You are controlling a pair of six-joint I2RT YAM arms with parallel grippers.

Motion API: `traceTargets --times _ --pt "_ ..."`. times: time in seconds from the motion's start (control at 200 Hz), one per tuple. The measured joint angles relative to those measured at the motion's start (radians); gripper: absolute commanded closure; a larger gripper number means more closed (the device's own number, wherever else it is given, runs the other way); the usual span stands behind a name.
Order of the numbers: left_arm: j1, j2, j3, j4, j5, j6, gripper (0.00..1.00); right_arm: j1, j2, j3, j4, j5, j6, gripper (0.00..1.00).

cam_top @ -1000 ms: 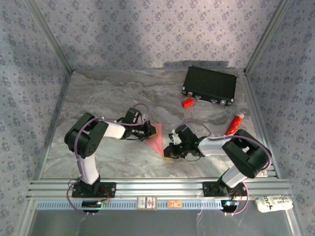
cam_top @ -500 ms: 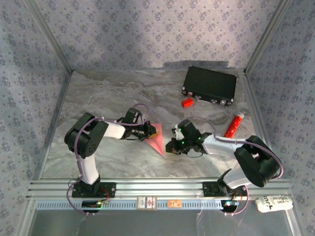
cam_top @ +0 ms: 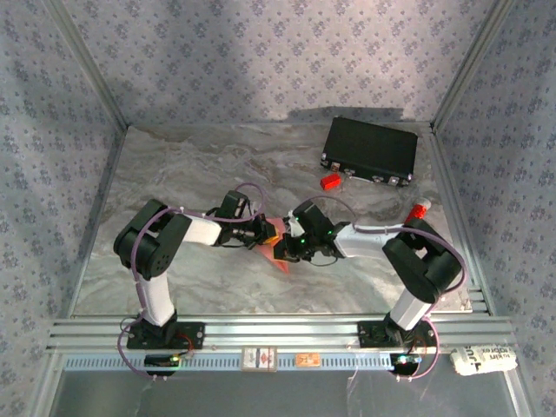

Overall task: Fold a paper plane with a square sheet of paper (pick it up from the middle)
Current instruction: Fourth fold the wing at the center of the table.

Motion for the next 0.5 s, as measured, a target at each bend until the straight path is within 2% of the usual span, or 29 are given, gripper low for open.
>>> traceTargets --times 0.265,0.5 --pt "0.0 0.0 0.0 0.0 0.0 0.0 0.98 0.017 0.006 -0.074 0.005 0.024 0.021 0.94" --pt "-0.002 0.0 0.0 0.0 0.0 0.0 0.98 0.023 -0.01 -0.148 0.125 0.029 0.063 0.94"
